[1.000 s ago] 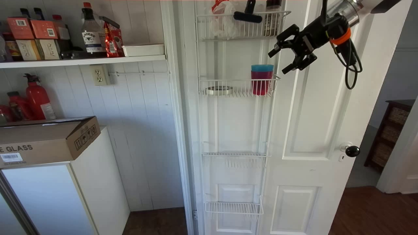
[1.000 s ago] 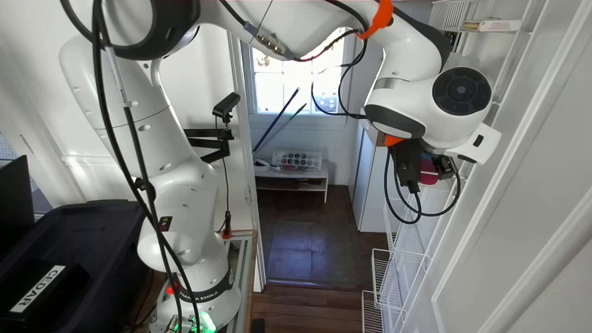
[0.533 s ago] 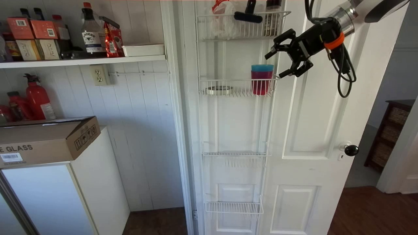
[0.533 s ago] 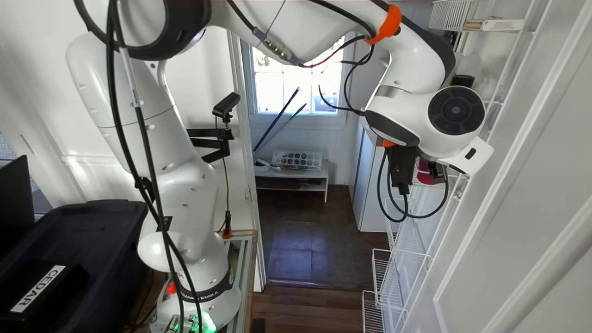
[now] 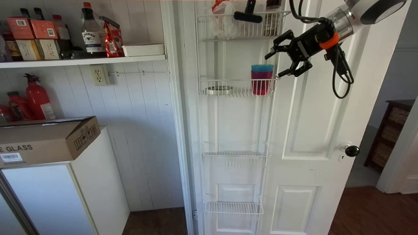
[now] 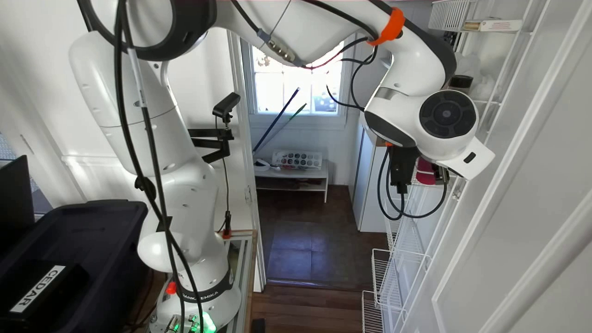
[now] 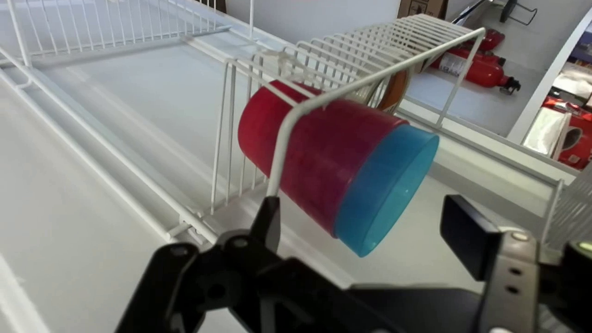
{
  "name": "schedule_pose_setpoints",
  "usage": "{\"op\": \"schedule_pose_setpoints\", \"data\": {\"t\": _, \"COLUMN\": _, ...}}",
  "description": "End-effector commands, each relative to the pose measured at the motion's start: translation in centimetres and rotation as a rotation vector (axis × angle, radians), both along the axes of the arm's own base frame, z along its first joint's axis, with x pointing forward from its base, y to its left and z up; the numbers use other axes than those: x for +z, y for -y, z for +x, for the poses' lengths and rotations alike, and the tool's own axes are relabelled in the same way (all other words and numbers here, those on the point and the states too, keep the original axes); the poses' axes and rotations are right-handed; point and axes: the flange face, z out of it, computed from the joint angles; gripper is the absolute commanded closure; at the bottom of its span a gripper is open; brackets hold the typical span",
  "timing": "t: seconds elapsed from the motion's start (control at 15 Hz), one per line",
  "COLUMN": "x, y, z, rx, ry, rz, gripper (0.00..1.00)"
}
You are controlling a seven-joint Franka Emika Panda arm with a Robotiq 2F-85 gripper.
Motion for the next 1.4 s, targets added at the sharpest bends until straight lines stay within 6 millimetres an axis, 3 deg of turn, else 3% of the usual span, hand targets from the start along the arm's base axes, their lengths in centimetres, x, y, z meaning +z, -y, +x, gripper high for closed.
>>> {"op": "schedule_pose_setpoints", "data": {"t": 0.0, "x": 0.65, "y": -0.81, "z": 0.47, "rx": -0.065, "ry": -0.007, "rz": 0.027, "gripper": 0.17}}
{"op": "schedule_pose_setpoints", "data": {"t": 0.07, "x": 0.67, "y": -0.89, "z": 0.49, "rx": -0.071, "ry": -0.010, "rz": 0.028, "gripper": 0.18}}
{"op": "schedule_pose_setpoints", "data": {"t": 0.27, "x": 0.73, "y": -0.95, "z": 0.60, "rx": -0.081, "ry": -0.018, "rz": 0.021, "gripper": 0.34}}
{"op": "schedule_pose_setpoints", "data": {"t": 0.4, "x": 0.82, "y": -1.22, "z": 0.63, "rx": -0.080, "ry": -0.023, "rz": 0.019, "gripper": 0.54}}
{"op": "schedule_pose_setpoints", "data": {"t": 0.6, "x": 0.70, "y": -1.45, "z": 0.58, "rx": -0.076, "ry": -0.032, "rz": 0.005, "gripper": 0.59}}
{"op": "schedule_pose_setpoints", "data": {"t": 0.67, "x": 0.65, "y": -1.44, "z": 0.59, "rx": -0.077, "ry": -0.036, "rz": 0.000, "gripper": 0.56}}
{"op": "schedule_pose_setpoints", "data": {"t": 0.8, "x": 0.54, "y": -1.40, "z": 0.58, "rx": -0.078, "ry": -0.042, "rz": -0.008, "gripper": 0.65}}
{"op": "schedule_pose_setpoints", "data": {"t": 1.0, "x": 0.46, "y": -1.09, "z": 0.57, "rx": -0.081, "ry": -0.050, "rz": -0.031, "gripper": 0.95}}
{"op": "schedule_pose_setpoints", "data": {"t": 1.13, "x": 0.41, "y": -0.97, "z": 0.51, "rx": -0.074, "ry": -0.060, "rz": -0.048, "gripper": 1.00}}
{"op": "schedule_pose_setpoints", "data": {"t": 1.33, "x": 0.37, "y": -0.91, "z": 0.38, "rx": -0.056, "ry": -0.076, "rz": -0.064, "gripper": 1.00}}
